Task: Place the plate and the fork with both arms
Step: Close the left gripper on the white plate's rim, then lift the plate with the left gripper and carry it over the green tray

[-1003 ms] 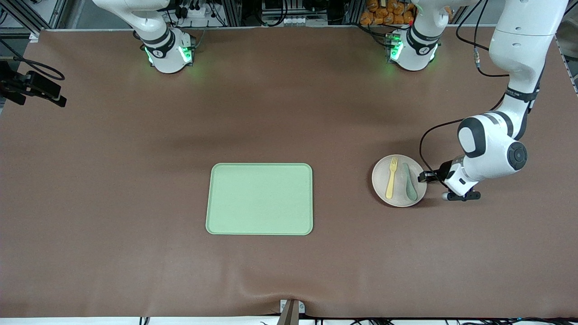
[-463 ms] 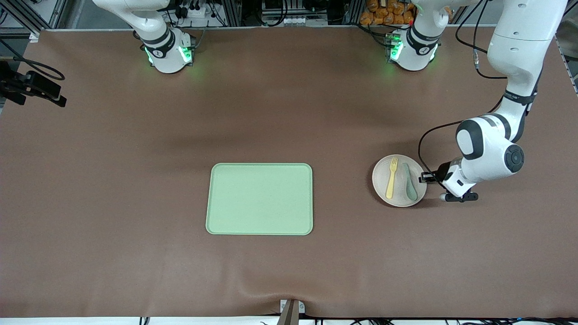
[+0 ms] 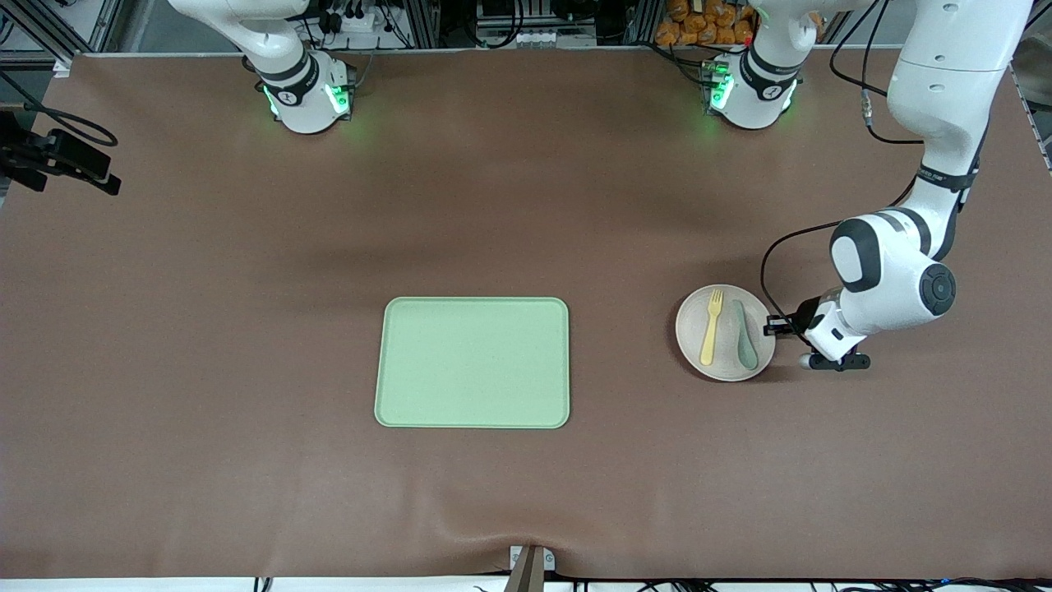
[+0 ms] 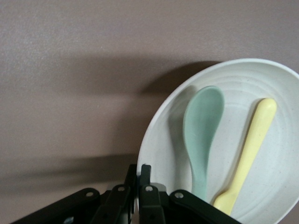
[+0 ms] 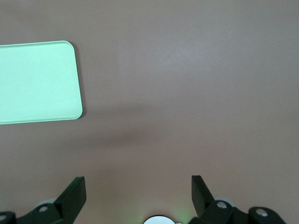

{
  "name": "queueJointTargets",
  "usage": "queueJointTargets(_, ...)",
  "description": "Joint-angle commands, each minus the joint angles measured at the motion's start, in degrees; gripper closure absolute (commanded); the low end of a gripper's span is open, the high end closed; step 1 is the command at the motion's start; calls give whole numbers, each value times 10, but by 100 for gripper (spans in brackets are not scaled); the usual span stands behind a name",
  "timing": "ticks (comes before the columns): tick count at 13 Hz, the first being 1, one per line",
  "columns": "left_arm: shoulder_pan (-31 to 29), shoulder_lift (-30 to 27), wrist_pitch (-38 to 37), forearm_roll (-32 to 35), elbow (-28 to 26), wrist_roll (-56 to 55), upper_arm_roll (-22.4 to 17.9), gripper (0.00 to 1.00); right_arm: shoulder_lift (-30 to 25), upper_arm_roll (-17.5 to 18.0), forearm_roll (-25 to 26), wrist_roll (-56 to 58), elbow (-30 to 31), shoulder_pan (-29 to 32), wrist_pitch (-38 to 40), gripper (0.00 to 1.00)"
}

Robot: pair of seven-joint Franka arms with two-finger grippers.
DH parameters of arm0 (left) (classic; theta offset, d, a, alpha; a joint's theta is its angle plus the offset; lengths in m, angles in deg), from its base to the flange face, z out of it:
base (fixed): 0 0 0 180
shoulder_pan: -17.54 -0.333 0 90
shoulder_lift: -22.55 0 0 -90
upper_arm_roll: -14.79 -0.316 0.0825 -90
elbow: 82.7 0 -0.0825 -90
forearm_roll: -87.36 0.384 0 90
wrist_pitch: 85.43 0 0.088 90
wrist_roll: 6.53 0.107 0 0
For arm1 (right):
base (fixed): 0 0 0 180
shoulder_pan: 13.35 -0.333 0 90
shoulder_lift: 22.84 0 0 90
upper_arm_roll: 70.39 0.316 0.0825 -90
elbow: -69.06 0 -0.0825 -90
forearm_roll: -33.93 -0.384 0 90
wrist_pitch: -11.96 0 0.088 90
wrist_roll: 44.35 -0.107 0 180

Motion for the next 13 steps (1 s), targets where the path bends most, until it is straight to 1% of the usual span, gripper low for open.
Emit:
queueJointTargets(1,4,10,-5,-12,20,15,5,100,-6,0,-7,6,6,5,-8,0)
queueJointTargets(2,4,10,-11,-12,28,15,6,100,-6,0,-7,6,6,5,-10,0)
queueJointTargets(5,4,10,-80,-12,78,15,6,100,-6,0,-7,6,6,9,-9,0)
queueJointTargets(7,5,10,-107,-12,105,11,8,100,-6,0,-7,7,6,9,-9,0)
queueJointTargets(10,5,10,-126,-12,141,5,26,100,-11,1,-6,8,5,7,-5,0)
queueJointTargets(13,20,13,-129,-13,168,2,30,100,-13,3,-6,11,5,6,8,0)
